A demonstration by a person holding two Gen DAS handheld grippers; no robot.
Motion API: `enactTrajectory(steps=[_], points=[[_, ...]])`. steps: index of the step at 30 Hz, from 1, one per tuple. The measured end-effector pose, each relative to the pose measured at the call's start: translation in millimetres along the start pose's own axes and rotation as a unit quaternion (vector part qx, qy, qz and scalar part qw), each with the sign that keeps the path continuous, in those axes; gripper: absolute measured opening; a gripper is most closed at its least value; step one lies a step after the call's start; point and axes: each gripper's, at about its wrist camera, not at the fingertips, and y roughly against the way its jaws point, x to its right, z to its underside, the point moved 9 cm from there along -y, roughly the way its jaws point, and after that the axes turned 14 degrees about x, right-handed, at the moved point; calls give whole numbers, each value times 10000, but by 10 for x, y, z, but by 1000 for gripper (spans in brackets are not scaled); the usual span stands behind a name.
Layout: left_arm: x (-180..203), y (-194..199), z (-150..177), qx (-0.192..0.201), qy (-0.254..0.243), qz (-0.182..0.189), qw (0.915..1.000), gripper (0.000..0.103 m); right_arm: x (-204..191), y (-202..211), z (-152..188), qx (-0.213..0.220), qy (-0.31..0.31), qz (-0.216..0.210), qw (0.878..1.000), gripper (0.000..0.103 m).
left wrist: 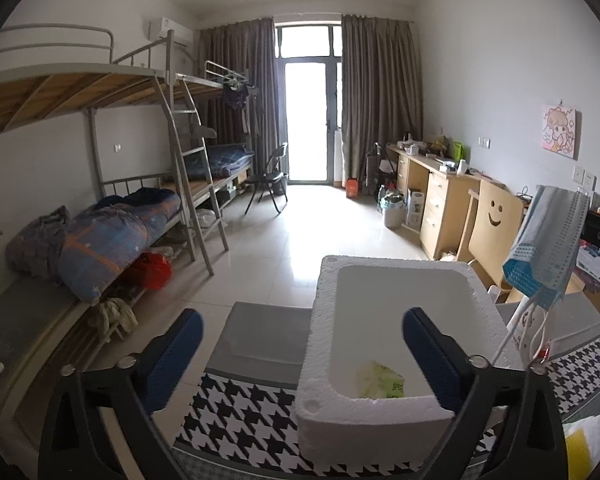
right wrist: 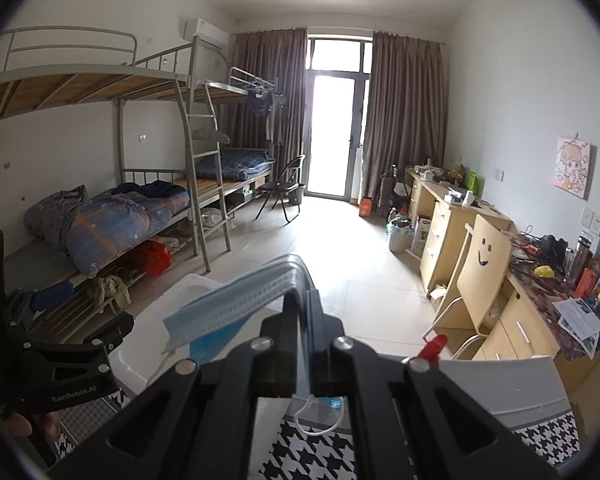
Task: Organize soft objects
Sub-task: 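Move right gripper with the blue mask over the foam box and lower it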
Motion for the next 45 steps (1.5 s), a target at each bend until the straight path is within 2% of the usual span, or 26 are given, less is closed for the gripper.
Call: enactTrajectory(steps=[11, 30, 38, 40, 42, 44, 45], points=[[-187, 127, -20, 127, 68, -150, 9998, 102, -171, -117, -12, -82, 50, -200, 9998, 6], [-348, 148, 65, 68, 215, -235, 9995, 102, -392, -493, 276, -652, 89, -415, 9970, 6], [-401, 149, 89, 17, 290, -197, 9994, 102, -485, -596, 431, -1103, 60, -689, 9915, 7], [-397, 153, 90, 29, 282, -194, 9994, 102, -505, -603, 465, -1189, 136, -720, 9902, 14], [-391, 158, 94, 13, 261, -184, 9995, 102, -499, -620, 485, -1244, 126, -688, 9898, 34], [-372, 152, 92, 20, 241, -192, 9995, 102, -477, -622, 499, -1282, 106, -669, 9894, 46], [-367, 151, 95, 14, 244, -186, 9995, 102, -469, -623, 495, -1274, 92, -650, 9897, 48]])
